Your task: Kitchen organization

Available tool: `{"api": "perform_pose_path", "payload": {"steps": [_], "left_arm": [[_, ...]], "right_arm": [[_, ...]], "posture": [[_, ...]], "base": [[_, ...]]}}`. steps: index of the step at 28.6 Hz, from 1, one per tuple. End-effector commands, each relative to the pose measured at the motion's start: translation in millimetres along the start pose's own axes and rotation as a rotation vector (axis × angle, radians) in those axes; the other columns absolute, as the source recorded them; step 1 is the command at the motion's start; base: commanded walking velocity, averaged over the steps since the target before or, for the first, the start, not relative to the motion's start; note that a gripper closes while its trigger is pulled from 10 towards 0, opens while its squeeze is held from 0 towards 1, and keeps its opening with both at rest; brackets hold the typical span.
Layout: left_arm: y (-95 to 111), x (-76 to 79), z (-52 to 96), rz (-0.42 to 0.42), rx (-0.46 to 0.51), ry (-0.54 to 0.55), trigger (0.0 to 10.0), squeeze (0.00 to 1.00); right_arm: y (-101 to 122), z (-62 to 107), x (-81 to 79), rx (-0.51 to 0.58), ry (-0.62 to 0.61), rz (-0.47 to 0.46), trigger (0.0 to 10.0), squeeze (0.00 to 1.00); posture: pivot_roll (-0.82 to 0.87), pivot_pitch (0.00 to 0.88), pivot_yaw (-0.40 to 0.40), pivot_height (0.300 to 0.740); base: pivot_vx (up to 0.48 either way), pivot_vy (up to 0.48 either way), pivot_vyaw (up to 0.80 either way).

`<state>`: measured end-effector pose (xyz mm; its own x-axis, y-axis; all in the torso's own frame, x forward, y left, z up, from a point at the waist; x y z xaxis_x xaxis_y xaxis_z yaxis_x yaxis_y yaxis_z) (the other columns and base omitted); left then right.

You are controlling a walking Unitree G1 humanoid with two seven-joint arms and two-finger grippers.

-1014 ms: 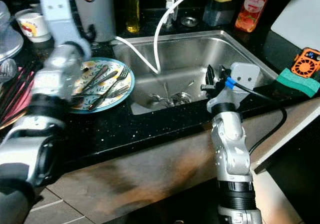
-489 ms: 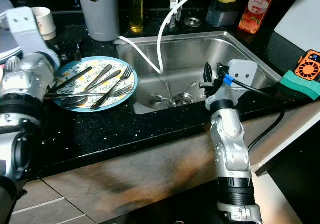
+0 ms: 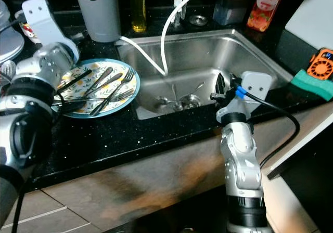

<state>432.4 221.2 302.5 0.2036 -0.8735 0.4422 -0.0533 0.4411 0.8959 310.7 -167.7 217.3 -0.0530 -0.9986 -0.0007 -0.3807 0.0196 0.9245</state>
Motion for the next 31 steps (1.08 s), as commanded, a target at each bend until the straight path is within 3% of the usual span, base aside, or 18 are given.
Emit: {"api": "perform_pose_path", "payload": {"steps": [1,6,12,15,20,23,24,25,26,27,28,30,31], "left_arm": [[4,-4.5,-0.3,-0.008,-0.009,0.007,10.0,0.00],[9,-10.1,-0.1,-0.059,-0.015,0.006,10.0,0.00],[23,-22.8,1.2,-0.081,0.009,0.036,10.0,0.00],[27,-27.8,1.7,-0.065,0.005,0.041,10.0,0.00],[13,-29.5,1.1,-0.014,-0.075,-0.011,10.0,0.00],[6,-27.0,1.3,-0.015,-0.125,-0.062,10.0,0.00],[2,-28.1,1.6,-0.037,-0.152,-0.078,8.5,0.00],[-1,-28.8,1.9,-0.051,-0.176,-0.093,4.6,0.00],[-1,-28.8,1.9,-0.051,-0.176,-0.093,4.6,0.00],[-4,-29.9,2.3,-0.087,-0.198,-0.110,3.9,0.00],[-4,-29.2,2.5,-0.115,-0.205,-0.127,2.6,0.00],[-5,-28.5,2.6,-0.135,-0.208,-0.139,2.6,0.00],[-7,-28.4,2.7,-0.157,-0.221,-0.145,0.0,0.00]], "right_arm": [[3,4.5,-0.9,0.002,-0.006,0.000,10.0,0.00],[19,6.2,-5.5,0.040,0.006,-0.015,10.0,0.00],[62,-2.7,-14.5,0.186,0.052,-0.051,10.0,0.00],[87,-7.7,-18.5,0.283,0.072,-0.022,10.0,0.00],[109,-6.8,-22.5,0.383,0.101,0.080,10.0,0.00],[113,-5.3,-22.5,0.387,0.100,0.086,10.0,0.00],[111,-3.7,-21.7,0.374,0.096,0.088,10.0,0.00],[109,-2.4,-20.9,0.363,0.092,0.090,10.0,0.00],[109,-2.4,-20.9,0.363,0.092,0.090,10.0,0.00],[106,-1.6,-19.5,0.345,0.086,0.094,10.0,0.00],[105,-1.7,-18.4,0.338,0.083,0.096,10.0,0.00],[104,-2.1,-17.5,0.332,0.080,0.098,10.0,0.00],[102,-3.6,-16.2,0.326,0.077,0.100,10.0,0.00]], "posture": [[0.02,0.176,0.013,0.740],[0.04,0.219,0.014,0.740],[0.06,0.255,0.007,0.740],[0.07,0.276,0.011,0.740],[0.05,0.287,0.023,0.740],[0.05,0.287,0.026,0.740],[0.04,0.287,0.034,0.740],[0.04,0.284,0.036,0.740],[0.04,0.284,0.036,0.740],[0.03,0.276,0.036,0.740],[0.03,0.268,0.035,0.740],[0.03,0.266,0.034,0.740],[0.03,0.254,0.030,0.740]], "base": [[0.000,0.000,0.00],[0.000,0.000,0.00],[0.000,0.000,0.00],[0.000,0.000,0.00],[0.000,0.000,0.00],[0.000,0.000,0.00],[0.000,0.000,0.00],[0.000,0.000,0.00],[0.000,0.000,0.00],[0.000,0.000,0.00],[0.000,0.000,0.00],[0.000,0.000,0.00],[0.000,0.000,0.00]]}}
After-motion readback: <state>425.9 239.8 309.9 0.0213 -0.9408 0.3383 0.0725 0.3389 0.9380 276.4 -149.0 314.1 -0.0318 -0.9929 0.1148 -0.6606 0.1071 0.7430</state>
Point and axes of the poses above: a point about 5 cm out from each wrist's last joint towards the gripper, its own z axis pointing back from the gripper into the wrist, its own y axis along the axis of the wrist's last joint, x = y × z, the point moved 1 cm from there along -z, pointing out of the wrist towards the gripper, and after that the axes turned 9 degrees about z, right-handed, at the moved point
